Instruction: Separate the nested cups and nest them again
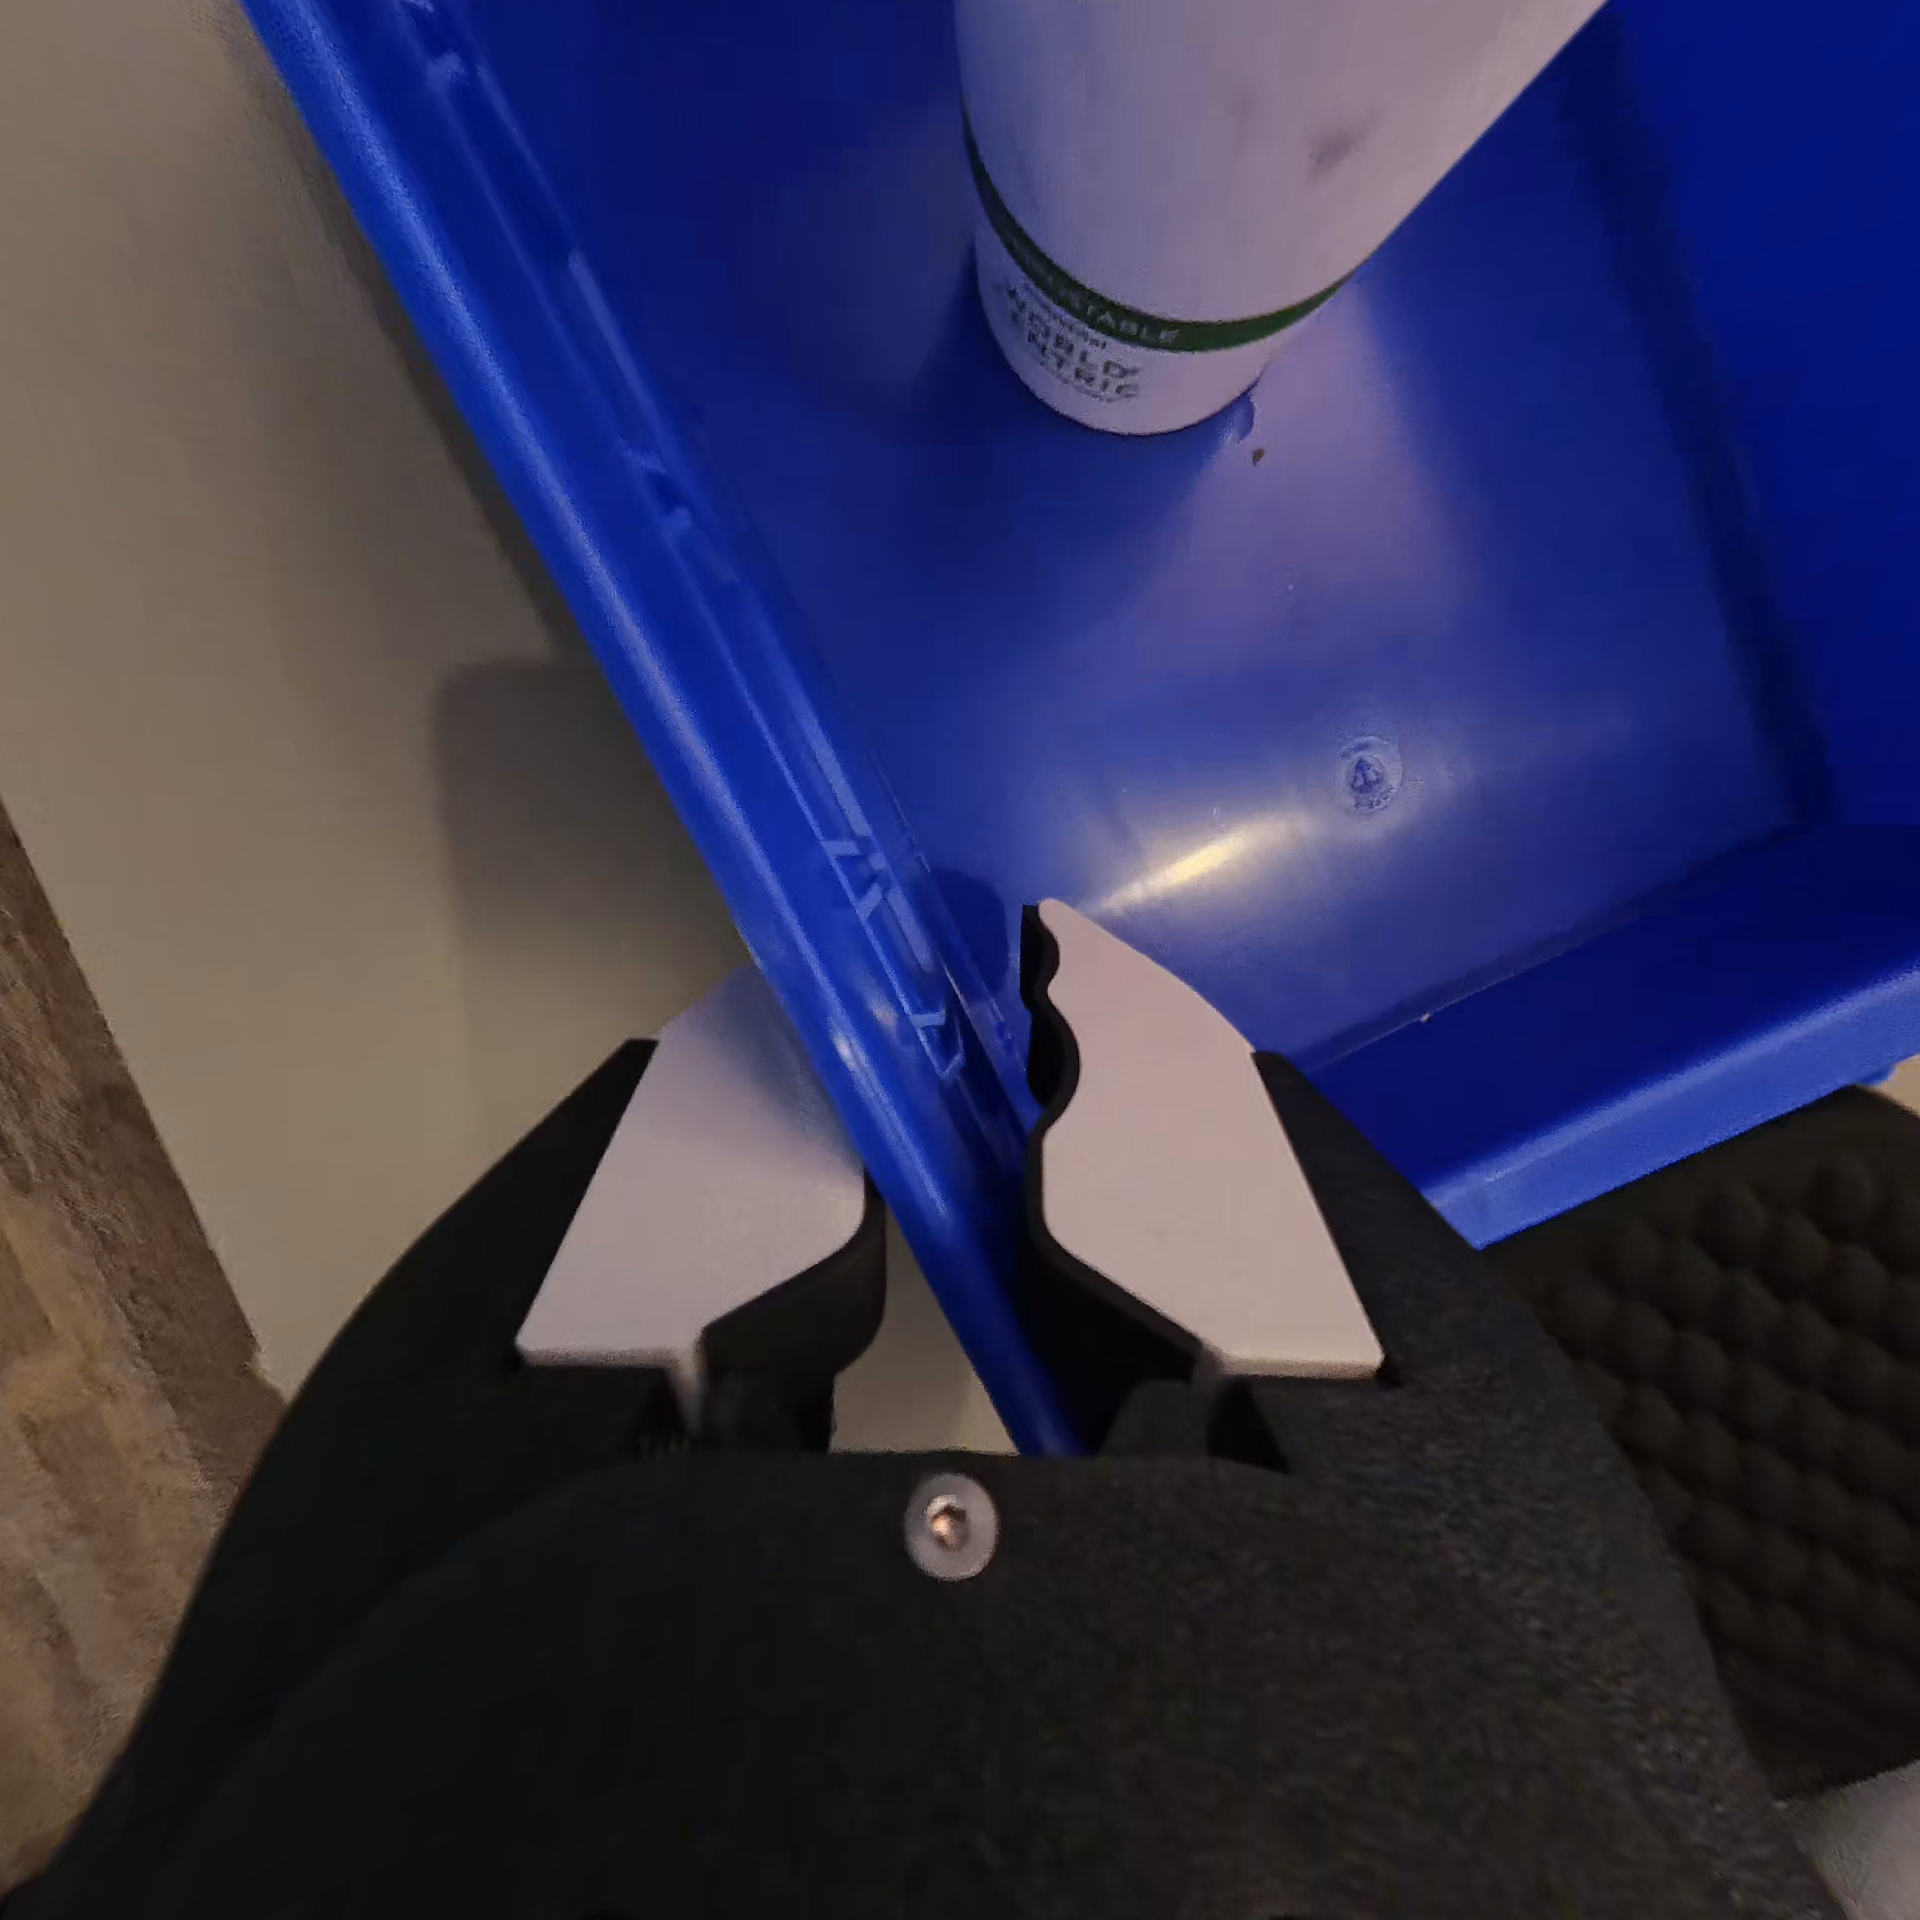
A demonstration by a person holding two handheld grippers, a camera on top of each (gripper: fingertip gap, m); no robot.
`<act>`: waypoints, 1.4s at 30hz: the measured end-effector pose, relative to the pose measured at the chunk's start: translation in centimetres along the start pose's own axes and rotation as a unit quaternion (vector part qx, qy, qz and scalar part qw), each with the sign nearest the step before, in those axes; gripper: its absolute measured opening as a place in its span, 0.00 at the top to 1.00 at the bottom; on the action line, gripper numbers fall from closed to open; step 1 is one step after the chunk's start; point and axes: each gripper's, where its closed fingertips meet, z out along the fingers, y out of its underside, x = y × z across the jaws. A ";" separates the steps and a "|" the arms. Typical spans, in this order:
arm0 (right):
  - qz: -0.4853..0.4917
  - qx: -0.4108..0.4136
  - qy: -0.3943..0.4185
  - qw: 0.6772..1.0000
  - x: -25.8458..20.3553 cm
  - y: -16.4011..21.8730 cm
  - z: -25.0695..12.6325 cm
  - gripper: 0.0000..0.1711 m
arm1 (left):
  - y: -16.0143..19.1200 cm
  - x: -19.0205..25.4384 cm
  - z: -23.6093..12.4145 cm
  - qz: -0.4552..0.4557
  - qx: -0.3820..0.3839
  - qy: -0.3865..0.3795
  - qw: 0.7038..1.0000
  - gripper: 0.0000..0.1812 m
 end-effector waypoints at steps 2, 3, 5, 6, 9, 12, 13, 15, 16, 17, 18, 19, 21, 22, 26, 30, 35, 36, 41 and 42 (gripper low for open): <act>0.001 -0.003 0.002 1.000 0.1 0.1 0.1 0.80 | -0.3 0.0 0.2 0.021 -0.008 0.011 1.000 0.87; 0.000 -0.006 0.003 1.000 0.1 0.2 0.2 0.80 | -0.4 0.0 0.3 0.026 -0.009 0.017 0.999 0.87; -0.001 -0.016 0.010 1.000 0.4 0.5 0.4 0.80 | -0.7 -0.1 0.4 0.034 -0.008 0.025 0.999 0.87; -0.002 -0.022 0.015 1.000 0.6 0.7 0.5 0.80 | -0.9 -0.2 0.5 0.037 -0.008 0.027 0.999 0.87; -0.001 -0.034 0.034 0.999 1.4 1.3 0.5 0.79 | -1.0 -0.5 0.6 0.040 -0.001 0.017 0.999 0.85; 0.002 -0.034 0.046 0.998 2.1 1.6 0.2 0.78 | -0.7 -1.4 1.0 0.054 0.010 -0.020 0.998 0.64; 0.003 -0.037 0.052 0.998 2.4 1.8 0.0 0.78 | -0.9 -1.5 0.9 0.054 0.027 -0.025 0.998 0.60; 0.002 -0.041 0.078 0.996 3.5 2.2 -0.7 0.76 | -1.2 -1.1 0.6 0.054 0.056 -0.014 0.997 0.62; 0.004 -0.040 0.091 0.995 4.1 2.4 -1.2 0.75 | -1.3 -1.2 0.5 0.055 0.064 -0.015 0.996 0.63; 0.007 -0.037 0.100 0.994 4.6 2.5 -1.6 0.75 | -1.4 -1.3 0.4 0.060 0.069 -0.021 0.996 0.62; 0.010 -0.033 0.106 0.994 4.9 2.6 -2.1 0.74 | -1.5 -1.5 0.4 0.069 0.072 -0.027 0.995 0.61; 0.011 -0.030 0.113 0.993 5.2 2.7 -2.5 0.73 | -1.6 -1.5 0.3 0.077 0.076 -0.028 0.994 0.64; 0.010 -0.028 0.126 0.992 5.5 2.8 -3.3 0.72 | -1.6 -1.5 0.4 0.079 0.076 -0.018 0.994 0.65; 0.010 -0.027 0.131 0.991 5.6 2.8 -3.6 0.72 | -1.5 -1.5 0.4 0.077 0.076 -0.013 0.994 0.66; 0.009 -0.019 0.134 0.991 5.1 2.5 -3.7 0.70 | -2.3 -0.5 -0.7 0.062 0.126 0.027 0.990 0.59; 0.005 -0.016 0.154 0.988 5.2 2.2 -3.5 0.67 | -3.1 -0.5 -4.4 0.041 0.214 0.032 0.976 0.51; -0.013 -0.003 0.148 0.989 4.7 3.9 -3.1 0.64 | -1.1 -2.9 -9.1 0.022 0.280 -0.029 0.959 0.47; -0.020 -0.006 0.143 0.990 4.6 5.0 -3.0 0.64 | -0.5 -3.5 -9.8 0.014 0.291 -0.039 0.956 0.47; 0.006 -0.010 0.177 0.984 6.5 9.5 -6.2 0.55 | -0.1 -6.4 -16.5 -0.025 0.350 -0.086 0.932 0.47; 0.020 0.002 0.183 0.983 6.7 9.2 -7.6 0.52 | -0.8 -6.4 -18.8 -0.024 0.370 -0.087 0.925 0.47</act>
